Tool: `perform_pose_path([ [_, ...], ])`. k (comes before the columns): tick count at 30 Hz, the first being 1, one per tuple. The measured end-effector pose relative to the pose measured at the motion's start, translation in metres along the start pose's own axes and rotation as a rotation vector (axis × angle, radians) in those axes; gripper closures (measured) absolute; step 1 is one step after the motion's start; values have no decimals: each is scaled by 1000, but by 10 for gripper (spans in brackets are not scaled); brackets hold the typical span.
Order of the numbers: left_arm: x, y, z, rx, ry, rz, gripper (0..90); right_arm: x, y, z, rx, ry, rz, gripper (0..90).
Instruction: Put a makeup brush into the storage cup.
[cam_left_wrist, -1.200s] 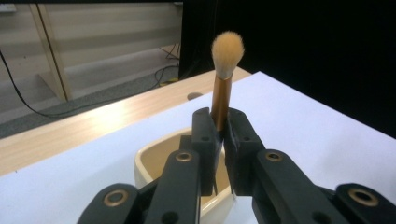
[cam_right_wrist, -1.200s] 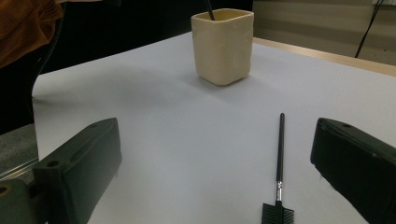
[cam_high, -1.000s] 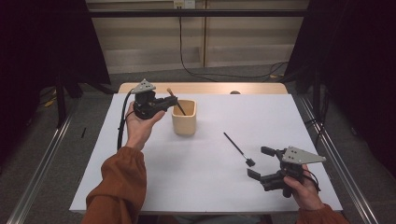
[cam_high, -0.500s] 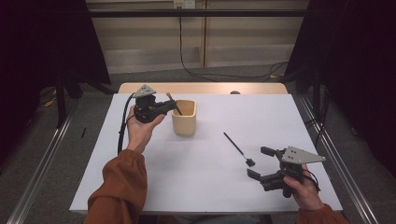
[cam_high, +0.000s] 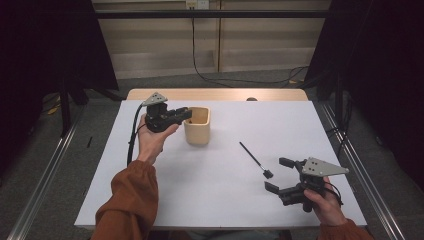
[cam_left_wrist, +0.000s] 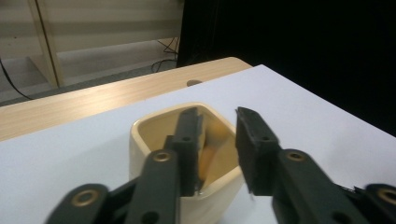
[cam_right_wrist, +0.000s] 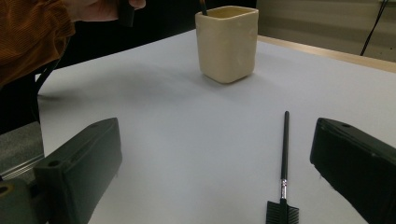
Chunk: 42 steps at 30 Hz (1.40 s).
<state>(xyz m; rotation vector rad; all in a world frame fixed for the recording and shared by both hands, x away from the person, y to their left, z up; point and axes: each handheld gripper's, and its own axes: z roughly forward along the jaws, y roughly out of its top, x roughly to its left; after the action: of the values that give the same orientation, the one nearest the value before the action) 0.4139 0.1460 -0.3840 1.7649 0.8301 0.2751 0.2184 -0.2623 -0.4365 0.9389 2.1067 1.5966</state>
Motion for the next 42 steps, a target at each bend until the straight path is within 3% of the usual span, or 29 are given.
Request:
perform_pose_path([
  [5,2,0,-1,4,30,-4,434,0,0,0,-1,1,0,15],
  [6,2,0,-1,2,36,-10,434,0,0,0,-1,1,0,15],
  [12,3,1,-4,-5,72,-16,213,0,0,1,1,6,4,13],
  [15,0,2,-5,-7,81,3,122,0,0,1,1,4,6,13],
  [20,1,-5,-9,-21,75,-22,74,0,0,1,-4,6,6,13],
  [24,0,-9,-17,-39,44,-11,28,-1,0,1,-5,4,8,13],
  [32,-5,-13,-30,-66,40,7,26,-1,0,1,-5,2,9,13],
  [37,-6,-22,-40,-58,50,15,25,-2,0,0,-8,-3,12,13],
  [42,-9,-34,-53,-85,51,12,23,-2,0,-1,-8,-7,15,13],
])
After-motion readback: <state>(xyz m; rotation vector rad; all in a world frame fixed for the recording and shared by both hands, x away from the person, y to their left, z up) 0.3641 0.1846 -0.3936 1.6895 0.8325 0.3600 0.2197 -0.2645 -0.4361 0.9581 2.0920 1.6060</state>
